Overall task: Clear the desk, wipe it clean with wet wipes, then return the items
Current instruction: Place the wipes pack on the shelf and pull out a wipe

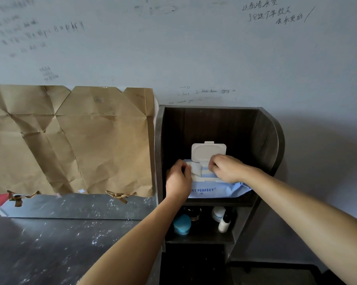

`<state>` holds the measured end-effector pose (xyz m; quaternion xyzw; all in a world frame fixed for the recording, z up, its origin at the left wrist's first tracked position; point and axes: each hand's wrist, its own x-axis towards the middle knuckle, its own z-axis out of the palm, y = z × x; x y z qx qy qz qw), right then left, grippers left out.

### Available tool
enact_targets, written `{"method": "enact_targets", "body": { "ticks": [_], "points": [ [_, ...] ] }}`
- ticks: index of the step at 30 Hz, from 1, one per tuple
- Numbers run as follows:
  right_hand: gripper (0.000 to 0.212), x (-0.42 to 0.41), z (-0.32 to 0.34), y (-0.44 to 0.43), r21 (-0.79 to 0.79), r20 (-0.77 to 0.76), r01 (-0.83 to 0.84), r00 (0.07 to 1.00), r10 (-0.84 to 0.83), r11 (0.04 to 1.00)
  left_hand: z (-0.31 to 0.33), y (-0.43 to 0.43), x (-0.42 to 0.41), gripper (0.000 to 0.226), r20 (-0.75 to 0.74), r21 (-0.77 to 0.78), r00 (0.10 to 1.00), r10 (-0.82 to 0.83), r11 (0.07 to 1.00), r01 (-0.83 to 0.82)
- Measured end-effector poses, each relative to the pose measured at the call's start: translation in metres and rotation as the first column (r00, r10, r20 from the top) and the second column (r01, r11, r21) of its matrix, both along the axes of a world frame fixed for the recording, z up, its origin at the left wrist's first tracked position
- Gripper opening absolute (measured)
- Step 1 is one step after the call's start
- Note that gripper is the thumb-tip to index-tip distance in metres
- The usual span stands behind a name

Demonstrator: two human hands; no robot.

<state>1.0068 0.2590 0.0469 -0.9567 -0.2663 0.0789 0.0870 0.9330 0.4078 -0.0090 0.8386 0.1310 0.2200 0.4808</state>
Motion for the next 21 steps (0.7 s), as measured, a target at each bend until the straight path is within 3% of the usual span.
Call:
{"method": "enact_targets", "body": {
  "ticks": [5, 9, 15, 21],
  "points": [
    [0.016, 0.009, 0.002, -0.009, 0.377, -0.125, 0.122, 0.989, -0.080, 0.918, 0.001, 0.003, 0.002, 0.016, -0.020, -0.030, 1.000, -0.015, 0.999, 0.015],
    [0.005, 0.002, -0.001, -0.014, 0.263, -0.030, -0.003, 0.999, 0.011, 0.965, 0.001, 0.002, 0.002, 0.015, -0.024, -0.033, 1.000, -0.014, 0.999, 0.014],
    [0.023, -0.003, -0.005, -0.007, 0.084, 0.074, -0.027, 0.997, 0.021, 0.996, 0.002, 0.003, 0.003, 0.017, -0.026, -0.037, 0.999, -0.023, 0.999, 0.022],
    [0.022, -0.002, -0.002, -0.005, 0.400, -0.167, 0.115, 0.985, -0.051, 0.909, 0.006, 0.006, 0.006, 0.019, -0.064, -0.103, 0.997, -0.035, 0.994, 0.029]
  ]
}}
